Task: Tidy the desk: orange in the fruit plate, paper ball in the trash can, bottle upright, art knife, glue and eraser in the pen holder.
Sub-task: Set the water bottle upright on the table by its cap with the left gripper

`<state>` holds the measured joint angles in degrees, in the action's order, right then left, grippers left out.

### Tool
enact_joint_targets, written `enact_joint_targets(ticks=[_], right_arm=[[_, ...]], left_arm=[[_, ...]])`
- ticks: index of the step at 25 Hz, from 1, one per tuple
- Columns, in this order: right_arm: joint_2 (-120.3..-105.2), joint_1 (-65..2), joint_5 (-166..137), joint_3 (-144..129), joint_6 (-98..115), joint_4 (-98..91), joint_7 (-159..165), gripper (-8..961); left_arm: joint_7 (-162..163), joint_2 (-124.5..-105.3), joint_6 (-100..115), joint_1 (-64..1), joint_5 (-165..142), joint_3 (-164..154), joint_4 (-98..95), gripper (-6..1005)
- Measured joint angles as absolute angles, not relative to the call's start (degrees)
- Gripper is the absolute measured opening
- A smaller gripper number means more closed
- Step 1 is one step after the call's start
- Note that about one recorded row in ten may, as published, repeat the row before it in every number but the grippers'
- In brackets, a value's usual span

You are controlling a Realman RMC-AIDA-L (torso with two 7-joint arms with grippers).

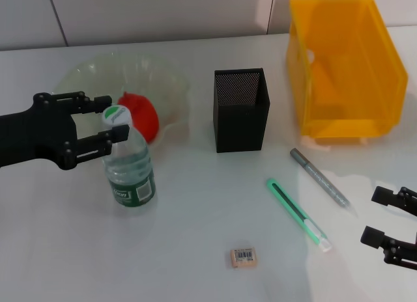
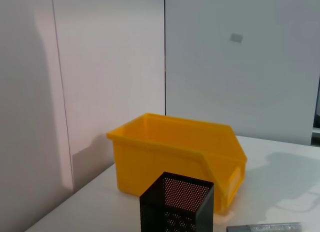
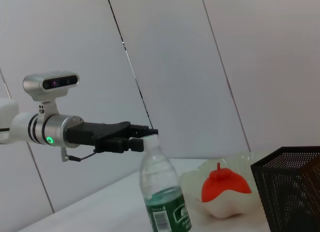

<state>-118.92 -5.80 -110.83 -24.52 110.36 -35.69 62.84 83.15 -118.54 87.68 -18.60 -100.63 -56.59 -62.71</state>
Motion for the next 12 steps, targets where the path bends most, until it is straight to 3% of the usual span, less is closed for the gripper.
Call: enact_joint_targets(ticks=[4, 10, 12], right_arm=[[-118.91, -5.8, -110.83, -24.52, 110.4, -35.69, 62.84, 842], [-118.9, -5.79, -110.83, -24.17, 110.75, -35.68, 62.84, 842], [-118.84, -5.68, -110.79, -23.98, 110.78, -35.69, 63.01, 841]], left_arm=[[83.14, -118.56, 87.69, -18.63, -100.5, -56.59, -62.68, 521], [83.14, -118.56, 88.0, -17.29, -98.71, -55.41, -65.79, 751], [83.14, -118.45, 89.16, -15.96, -96.17, -54.81, -67.95, 762]])
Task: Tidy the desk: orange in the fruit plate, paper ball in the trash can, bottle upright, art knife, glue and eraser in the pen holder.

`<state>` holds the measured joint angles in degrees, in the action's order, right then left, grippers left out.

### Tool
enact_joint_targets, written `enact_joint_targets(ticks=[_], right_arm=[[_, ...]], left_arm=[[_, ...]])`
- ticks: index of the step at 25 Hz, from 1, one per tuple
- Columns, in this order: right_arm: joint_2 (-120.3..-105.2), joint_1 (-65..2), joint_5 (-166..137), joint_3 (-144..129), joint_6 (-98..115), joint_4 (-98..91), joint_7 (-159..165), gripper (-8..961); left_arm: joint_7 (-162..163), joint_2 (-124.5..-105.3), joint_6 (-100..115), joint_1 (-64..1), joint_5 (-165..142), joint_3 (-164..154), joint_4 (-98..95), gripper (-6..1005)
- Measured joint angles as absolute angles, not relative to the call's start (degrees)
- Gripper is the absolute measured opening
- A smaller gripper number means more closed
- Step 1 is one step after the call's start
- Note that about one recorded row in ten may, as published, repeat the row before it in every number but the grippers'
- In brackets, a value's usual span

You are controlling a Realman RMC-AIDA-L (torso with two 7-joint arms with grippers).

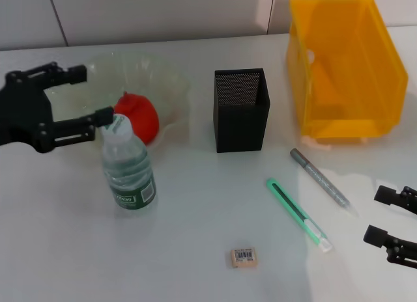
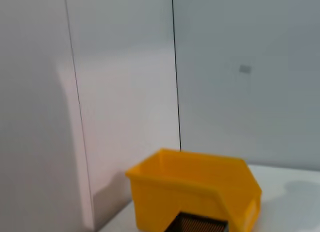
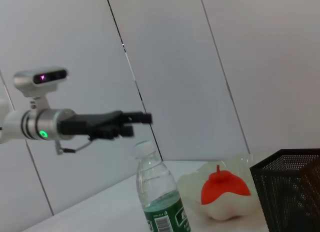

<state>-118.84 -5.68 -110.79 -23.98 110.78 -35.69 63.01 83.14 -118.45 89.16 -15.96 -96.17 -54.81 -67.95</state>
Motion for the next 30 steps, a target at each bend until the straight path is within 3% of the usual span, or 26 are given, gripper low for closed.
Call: enact_joint_targets(ticks=[6, 11, 22, 30], right_arm=[[-118.74, -5.54, -110.29, -20.85, 111.41, -36.59, 65.91, 841], [-118.65, -6.52, -110.23, -18.21, 114.29, -40.67, 72.29, 840], [-118.92, -12.67, -110.75, -22.93, 119.52, -61.93, 92.51, 839], [-119.09, -15.79, -117.3, -37.7, 113.87, -84.84, 116.58, 838]], left_arm=[[80.17, -118.61, 99.54, -11.85, -86.61, -55.34, -72.51, 797], [69.96, -118.61, 106.81, -10.45, -81.33, -59.39, -63.72, 806], [47.98, -118.46, 105.52, -18.76, -89.4, -61.34, -27.65, 801], [41.02, -118.78, 96.98, -20.69, -92.14, -62.38, -19.51, 798]])
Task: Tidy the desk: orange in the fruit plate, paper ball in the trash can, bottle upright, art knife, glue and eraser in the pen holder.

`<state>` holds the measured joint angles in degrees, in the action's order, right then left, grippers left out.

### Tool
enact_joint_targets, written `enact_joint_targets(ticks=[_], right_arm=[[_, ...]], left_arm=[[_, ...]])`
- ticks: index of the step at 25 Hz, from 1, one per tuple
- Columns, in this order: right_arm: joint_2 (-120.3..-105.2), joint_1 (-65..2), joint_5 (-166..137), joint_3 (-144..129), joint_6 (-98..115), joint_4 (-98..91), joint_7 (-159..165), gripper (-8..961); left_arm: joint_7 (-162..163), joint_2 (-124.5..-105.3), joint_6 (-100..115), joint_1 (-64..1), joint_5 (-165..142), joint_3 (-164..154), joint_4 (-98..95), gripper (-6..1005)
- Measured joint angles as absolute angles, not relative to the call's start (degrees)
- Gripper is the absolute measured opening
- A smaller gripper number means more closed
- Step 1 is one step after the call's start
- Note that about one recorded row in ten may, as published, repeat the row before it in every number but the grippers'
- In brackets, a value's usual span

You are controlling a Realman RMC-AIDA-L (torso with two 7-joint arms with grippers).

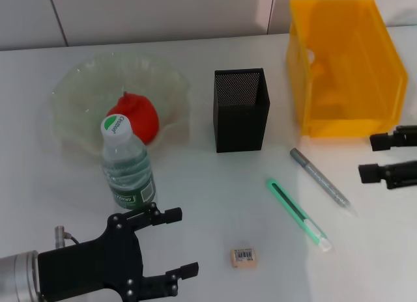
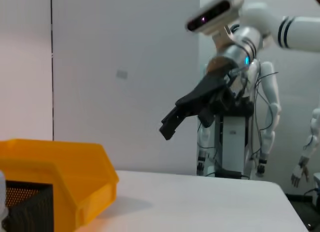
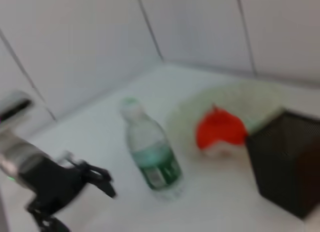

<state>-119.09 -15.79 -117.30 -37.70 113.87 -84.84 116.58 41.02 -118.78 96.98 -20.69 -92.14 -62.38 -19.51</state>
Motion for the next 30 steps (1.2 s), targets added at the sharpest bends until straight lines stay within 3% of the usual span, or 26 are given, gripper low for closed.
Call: enact_joint_targets(ticks=[5, 12, 30], right_arm=[[-119.08, -21.79, -135.39, -56.93, 112.11, -100.84, 144.15, 838], [-119.11, -27.31, -147.57, -71.19, 113.99, -104.1, 158.41, 839], [-119.55, -26.06, -149.38, -81.05, 107.29, -97.72, 164.48, 836]], left_arm=[[40.66, -118.88, 95.12, -21.6, -91.67, -62.4, -17.95, 798], [40.64, -118.92, 94.77, -22.07, -91.64, -62.4, -17.29, 799], [40.6, -118.91, 93.98, -22.27, -91.68, -62.4, -17.22, 799]])
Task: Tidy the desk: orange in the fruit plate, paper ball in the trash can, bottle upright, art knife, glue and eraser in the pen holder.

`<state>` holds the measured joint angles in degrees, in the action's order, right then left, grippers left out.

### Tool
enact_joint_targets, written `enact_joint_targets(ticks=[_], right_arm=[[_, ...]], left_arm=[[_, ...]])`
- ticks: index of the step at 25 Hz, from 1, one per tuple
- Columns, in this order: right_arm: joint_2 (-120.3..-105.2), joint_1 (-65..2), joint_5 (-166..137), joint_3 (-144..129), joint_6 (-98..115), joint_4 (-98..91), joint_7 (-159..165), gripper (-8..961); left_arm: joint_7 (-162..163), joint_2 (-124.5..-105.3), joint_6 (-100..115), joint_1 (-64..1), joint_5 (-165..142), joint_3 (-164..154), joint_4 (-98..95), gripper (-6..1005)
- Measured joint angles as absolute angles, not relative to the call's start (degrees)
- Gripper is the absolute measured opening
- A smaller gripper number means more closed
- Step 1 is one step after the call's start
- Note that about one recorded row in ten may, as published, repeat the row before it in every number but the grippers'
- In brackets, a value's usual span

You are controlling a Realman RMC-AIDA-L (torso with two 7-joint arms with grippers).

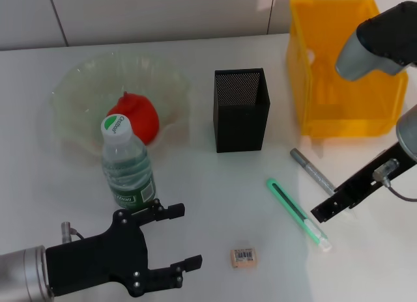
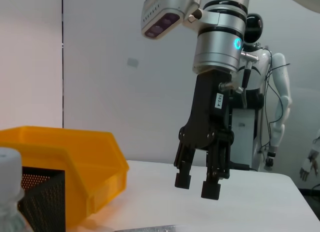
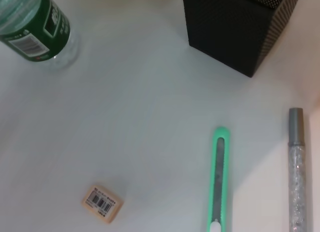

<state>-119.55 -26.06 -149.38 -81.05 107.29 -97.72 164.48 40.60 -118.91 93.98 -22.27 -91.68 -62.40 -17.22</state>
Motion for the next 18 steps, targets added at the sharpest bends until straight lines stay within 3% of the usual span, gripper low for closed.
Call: enact_joint_targets(ticks=[18], right_arm=[[-119.61, -28.12, -150.99, -88.29, 98.11, -87.16, 168.78, 791]], left_arm=[[40.73, -118.92, 93.92, -22.68, -91.65, -62.4, -17.22, 798]])
